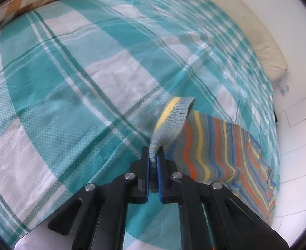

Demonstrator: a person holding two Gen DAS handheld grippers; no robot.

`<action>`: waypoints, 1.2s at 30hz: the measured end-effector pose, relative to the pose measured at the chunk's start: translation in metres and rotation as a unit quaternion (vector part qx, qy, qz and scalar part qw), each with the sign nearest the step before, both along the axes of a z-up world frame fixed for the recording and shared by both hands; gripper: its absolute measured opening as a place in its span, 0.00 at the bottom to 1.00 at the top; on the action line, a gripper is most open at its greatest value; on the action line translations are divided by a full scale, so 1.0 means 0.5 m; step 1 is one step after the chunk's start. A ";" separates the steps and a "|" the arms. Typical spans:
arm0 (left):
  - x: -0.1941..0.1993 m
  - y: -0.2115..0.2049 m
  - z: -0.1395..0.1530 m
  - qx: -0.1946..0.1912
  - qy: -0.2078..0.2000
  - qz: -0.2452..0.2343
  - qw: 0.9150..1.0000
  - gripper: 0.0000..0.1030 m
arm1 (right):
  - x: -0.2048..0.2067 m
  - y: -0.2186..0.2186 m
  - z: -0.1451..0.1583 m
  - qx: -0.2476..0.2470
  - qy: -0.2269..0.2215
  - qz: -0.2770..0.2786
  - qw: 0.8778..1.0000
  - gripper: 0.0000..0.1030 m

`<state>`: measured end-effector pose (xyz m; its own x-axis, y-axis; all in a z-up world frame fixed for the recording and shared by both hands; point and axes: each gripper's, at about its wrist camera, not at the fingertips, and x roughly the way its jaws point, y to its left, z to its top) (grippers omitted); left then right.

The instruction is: Fold small clothes

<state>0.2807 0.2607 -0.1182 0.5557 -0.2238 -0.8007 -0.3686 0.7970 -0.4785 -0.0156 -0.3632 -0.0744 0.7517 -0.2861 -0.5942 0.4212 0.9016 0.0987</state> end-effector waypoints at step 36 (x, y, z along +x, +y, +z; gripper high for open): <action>-0.177 -0.229 0.104 0.218 -0.082 -0.150 0.961 0.96 | -0.023 -0.053 -0.003 -0.019 -0.005 -0.093 0.995 0.73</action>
<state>0.1922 0.1462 -0.0662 0.6449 -0.0564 -0.7622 -0.0398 0.9934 -0.1072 -0.0269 -0.3897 -0.0758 0.6890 -0.4439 -0.5730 0.5808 0.8110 0.0700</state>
